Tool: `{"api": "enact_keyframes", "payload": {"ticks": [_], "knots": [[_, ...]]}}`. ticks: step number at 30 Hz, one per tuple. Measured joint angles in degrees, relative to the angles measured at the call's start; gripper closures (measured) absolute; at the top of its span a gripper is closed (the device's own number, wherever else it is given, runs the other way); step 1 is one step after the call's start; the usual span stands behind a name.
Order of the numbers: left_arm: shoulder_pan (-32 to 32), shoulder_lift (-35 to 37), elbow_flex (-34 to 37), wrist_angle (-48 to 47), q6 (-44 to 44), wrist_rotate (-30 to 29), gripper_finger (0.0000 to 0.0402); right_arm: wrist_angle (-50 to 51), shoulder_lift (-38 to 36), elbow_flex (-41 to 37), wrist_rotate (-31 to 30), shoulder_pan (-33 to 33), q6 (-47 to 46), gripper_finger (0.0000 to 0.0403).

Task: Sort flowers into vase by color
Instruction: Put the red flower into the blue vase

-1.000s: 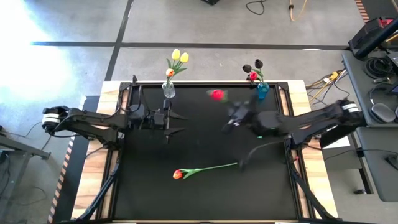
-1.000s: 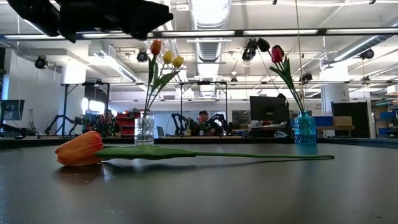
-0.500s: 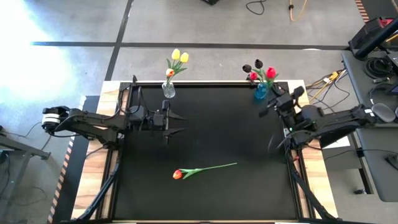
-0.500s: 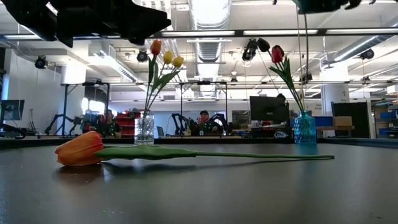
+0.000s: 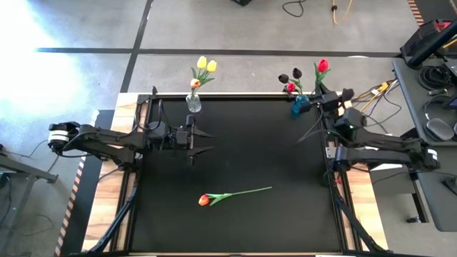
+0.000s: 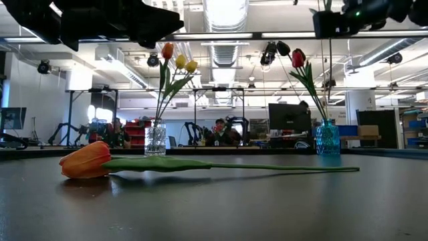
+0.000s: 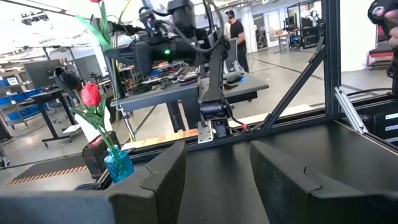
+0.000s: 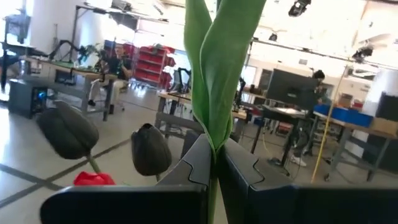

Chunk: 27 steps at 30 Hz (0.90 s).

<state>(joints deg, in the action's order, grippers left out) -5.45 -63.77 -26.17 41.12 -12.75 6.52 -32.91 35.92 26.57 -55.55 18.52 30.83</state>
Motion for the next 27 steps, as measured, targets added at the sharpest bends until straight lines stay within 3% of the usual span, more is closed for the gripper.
{"api": "enact_keyframes", "payload": {"ticks": [16,20,27], "knots": [[0.0,0.0,0.1,-0.4,0.1,0.0,0.0237,-0.4,11.9,-0.4,6.9,16.7,-11.8,0.0390],[0.0,0.0,0.1,-0.5,0.1,0.0,0.0237,-0.4,13.2,-0.5,9.5,19.3,-14.0,0.0390],[0.0,0.0,0.1,-0.5,0.2,0.0,0.0237,-0.4,14.6,-0.6,8.8,20.2,-15.2,0.0389]]}}
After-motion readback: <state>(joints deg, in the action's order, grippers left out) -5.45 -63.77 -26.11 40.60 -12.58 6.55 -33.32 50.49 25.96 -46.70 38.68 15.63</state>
